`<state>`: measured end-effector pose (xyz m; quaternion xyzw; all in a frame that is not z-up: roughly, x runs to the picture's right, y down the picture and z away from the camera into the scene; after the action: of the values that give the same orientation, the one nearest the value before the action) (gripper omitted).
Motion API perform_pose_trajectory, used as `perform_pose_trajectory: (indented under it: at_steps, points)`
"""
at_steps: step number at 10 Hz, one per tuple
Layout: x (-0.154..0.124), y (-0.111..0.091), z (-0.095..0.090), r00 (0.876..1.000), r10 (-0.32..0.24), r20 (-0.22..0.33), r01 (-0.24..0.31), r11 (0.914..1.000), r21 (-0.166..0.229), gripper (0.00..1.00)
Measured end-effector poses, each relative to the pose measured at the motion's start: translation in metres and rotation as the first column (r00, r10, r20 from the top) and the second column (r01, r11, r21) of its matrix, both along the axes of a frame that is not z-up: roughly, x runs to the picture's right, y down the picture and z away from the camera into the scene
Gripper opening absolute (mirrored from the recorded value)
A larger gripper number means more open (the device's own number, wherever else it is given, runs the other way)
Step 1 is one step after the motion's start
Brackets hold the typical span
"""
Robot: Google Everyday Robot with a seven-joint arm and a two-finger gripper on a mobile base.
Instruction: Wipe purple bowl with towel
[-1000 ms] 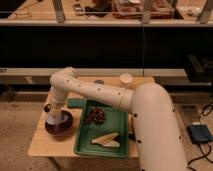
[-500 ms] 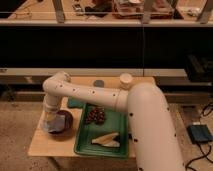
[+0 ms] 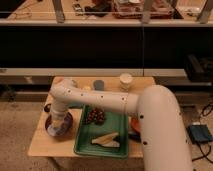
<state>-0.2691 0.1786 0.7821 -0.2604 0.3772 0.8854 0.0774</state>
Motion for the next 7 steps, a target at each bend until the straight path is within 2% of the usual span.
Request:
perform_pose_trajectory:
  at_steps: [3,7]
  points:
    - [0.017,0.005,0.01,0.999,0.013,-0.038,-0.014,0.9997,-0.022,0.0]
    - [0.041,-0.013,0.036,0.993,0.036,-0.115,-0.039,0.999,-0.021,0.0]
